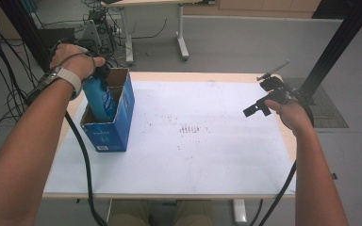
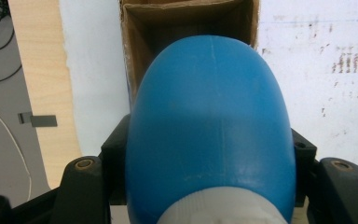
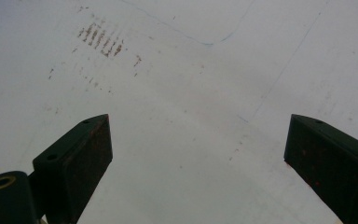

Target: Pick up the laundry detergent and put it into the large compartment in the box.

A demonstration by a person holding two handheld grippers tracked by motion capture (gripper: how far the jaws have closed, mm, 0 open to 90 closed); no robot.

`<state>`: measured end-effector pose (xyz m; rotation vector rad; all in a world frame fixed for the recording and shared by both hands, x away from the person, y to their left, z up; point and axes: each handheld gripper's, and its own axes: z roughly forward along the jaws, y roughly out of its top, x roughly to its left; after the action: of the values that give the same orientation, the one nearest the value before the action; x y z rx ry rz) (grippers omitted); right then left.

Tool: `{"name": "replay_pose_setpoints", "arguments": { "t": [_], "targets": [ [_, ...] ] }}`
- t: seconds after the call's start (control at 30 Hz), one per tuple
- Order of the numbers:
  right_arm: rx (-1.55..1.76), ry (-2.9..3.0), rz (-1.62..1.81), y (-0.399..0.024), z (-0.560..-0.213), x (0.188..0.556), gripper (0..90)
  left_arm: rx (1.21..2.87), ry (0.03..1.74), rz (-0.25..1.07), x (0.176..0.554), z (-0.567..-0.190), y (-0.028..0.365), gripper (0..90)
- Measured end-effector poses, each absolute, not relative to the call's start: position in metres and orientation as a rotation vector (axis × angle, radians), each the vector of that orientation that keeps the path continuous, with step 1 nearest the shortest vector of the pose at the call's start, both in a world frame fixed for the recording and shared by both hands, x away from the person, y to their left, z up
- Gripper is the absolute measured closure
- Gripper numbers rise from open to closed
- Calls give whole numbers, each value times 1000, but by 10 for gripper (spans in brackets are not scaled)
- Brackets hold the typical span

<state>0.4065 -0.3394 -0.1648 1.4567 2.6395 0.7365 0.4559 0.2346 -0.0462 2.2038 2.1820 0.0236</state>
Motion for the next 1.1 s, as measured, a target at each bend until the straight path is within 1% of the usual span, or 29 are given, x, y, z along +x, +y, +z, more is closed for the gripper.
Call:
{"name": "replay_pose_setpoints", "arguments": {
  "t": [0.87,1.1],
  "targets": [
    [1468,2641,735,-341,-170,407,74,2237,2170,33,462,-85,228,385],
    [1470,2643,731,-340,-172,408,74,2258,2166,59,463,-95,223,385]
  ]
}}
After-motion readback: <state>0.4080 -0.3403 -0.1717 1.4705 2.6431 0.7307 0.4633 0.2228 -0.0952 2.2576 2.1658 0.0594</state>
